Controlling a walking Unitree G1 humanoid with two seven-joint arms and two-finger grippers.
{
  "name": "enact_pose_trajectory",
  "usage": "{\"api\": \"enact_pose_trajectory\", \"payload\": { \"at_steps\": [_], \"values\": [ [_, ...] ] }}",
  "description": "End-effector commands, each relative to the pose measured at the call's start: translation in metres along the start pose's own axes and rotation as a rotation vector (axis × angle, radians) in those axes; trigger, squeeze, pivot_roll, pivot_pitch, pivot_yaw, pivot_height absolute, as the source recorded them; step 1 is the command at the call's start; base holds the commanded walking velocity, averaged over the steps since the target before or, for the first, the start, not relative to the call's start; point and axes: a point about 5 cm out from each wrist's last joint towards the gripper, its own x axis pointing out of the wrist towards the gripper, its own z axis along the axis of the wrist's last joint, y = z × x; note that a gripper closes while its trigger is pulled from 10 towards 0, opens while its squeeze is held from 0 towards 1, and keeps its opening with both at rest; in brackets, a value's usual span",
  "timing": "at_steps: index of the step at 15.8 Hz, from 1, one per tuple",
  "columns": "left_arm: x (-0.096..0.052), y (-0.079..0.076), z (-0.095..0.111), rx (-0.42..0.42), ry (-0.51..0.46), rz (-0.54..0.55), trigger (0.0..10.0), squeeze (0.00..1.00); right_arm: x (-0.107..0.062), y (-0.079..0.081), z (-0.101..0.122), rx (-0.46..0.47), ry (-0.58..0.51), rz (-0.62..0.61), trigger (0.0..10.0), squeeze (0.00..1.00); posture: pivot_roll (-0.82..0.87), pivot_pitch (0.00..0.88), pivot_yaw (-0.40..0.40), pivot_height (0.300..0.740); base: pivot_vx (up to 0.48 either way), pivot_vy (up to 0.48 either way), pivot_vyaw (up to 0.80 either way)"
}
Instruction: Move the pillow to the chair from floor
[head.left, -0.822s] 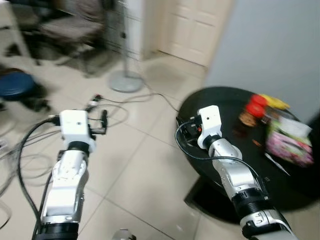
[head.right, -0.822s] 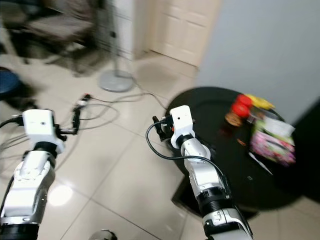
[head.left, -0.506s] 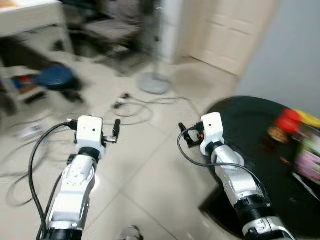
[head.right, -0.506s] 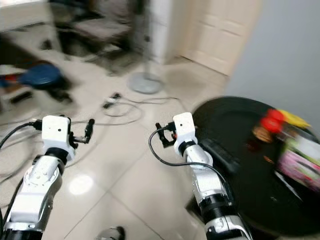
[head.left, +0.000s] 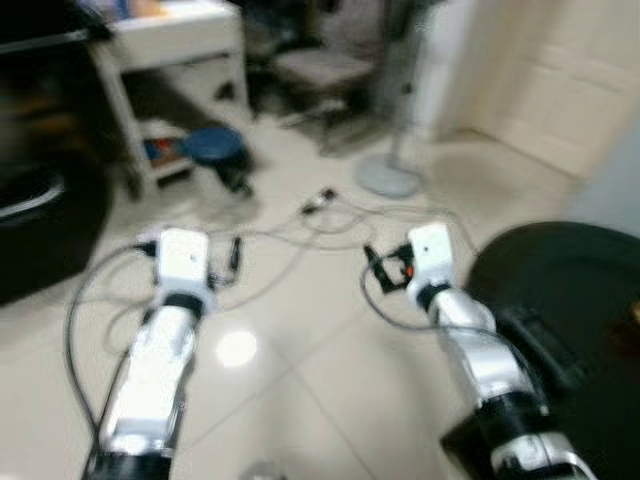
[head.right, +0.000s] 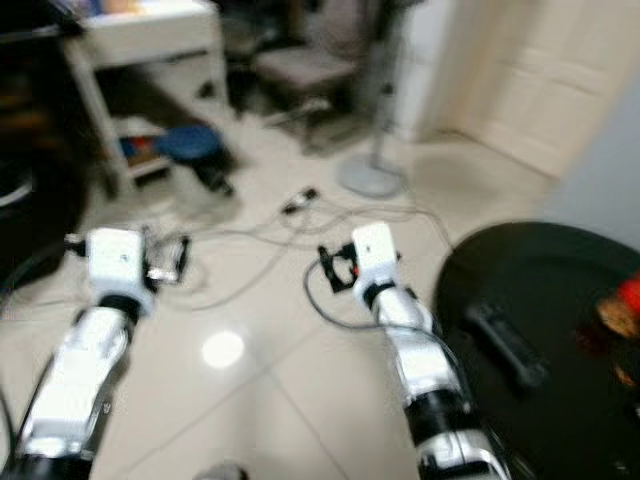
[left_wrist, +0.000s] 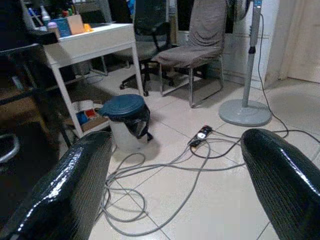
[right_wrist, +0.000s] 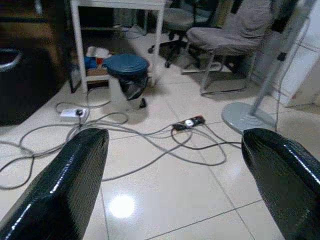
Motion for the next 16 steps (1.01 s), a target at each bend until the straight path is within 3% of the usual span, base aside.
{"api": "enact_pose_trajectory", "payload": {
  "at_steps": [1, 7, 12, 16],
  "values": [
    [0.003, 0.001, 0.004, 0.024, -0.009, -0.004, 10.0, 0.0, 0.002, -0.001, 0.003, 0.019, 0.0, -0.006, 10.0, 0.0, 0.16, 0.0, -0.077, 0.74, 0.0, 0.0, 0.8],
    [0.004, 0.001, -0.002, 0.073, 0.019, -0.025, 10.0, 0.0, -0.004, -0.003, -0.008, 0.024, 0.056, -0.012, 10.0, 0.0, 0.13, 0.0, -0.049, 0.74, 0.0, 0.0, 0.8],
    [0.006, -0.01, -0.001, 0.07, 0.009, -0.106, 10.0, 0.0, -0.005, -0.004, -0.009, 0.026, 0.063, -0.02, 10.0, 0.0, 0.11, 0.0, -0.047, 0.74, 0.0, 0.0, 0.8],
    [0.007, -0.015, 0.0, 0.08, 0.007, -0.15, 10.0, 0.0, -0.007, -0.004, -0.013, 0.039, 0.082, -0.03, 10.0, 0.0, 0.1, 0.0, -0.037, 0.74, 0.304, 0.0, 0.8]
  ]
}}
